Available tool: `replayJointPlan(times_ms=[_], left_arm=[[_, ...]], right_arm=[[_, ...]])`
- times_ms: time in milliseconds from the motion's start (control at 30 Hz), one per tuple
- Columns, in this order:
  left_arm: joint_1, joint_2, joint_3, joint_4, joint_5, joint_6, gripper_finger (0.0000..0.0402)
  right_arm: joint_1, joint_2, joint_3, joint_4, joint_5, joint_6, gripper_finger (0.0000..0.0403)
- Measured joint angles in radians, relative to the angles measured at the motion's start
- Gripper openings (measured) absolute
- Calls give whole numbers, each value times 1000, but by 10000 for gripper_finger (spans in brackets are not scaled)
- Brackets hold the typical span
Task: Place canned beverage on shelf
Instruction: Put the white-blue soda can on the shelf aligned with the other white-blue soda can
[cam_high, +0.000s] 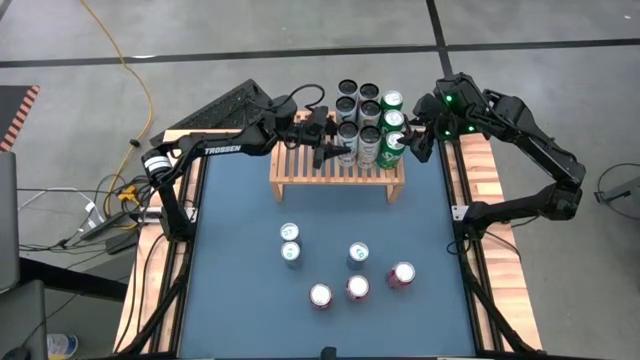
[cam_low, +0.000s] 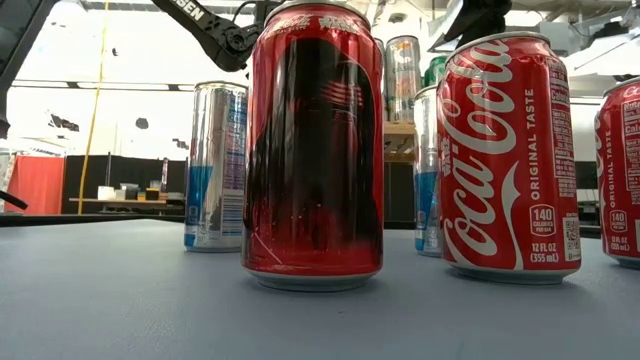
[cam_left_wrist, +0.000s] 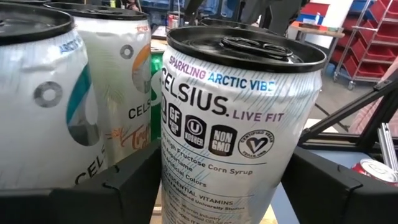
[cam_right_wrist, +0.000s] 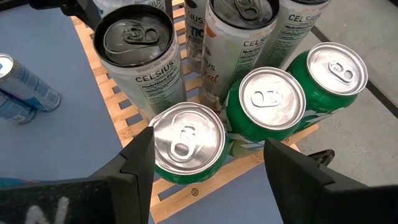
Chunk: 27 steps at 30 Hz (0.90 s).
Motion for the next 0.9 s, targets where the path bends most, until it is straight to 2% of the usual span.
replayJointPlan(times_ms=[267, 433, 667, 900], left_arm=[[-1, 3, -1, -21, -3, -4, 313], [11, 3, -1, -27, 1, -18, 315], [45, 3, -1, -55, 58, -66, 316], [35, 2, -1, -49, 89, -81, 316]], right_arm=[[0, 0, 0, -8, 0, 0, 240], [0, 0, 0, -22, 0, 0, 240], [0, 0, 0, -24, 1, 0, 240], [0, 0, 0, -23, 1, 0, 240]])
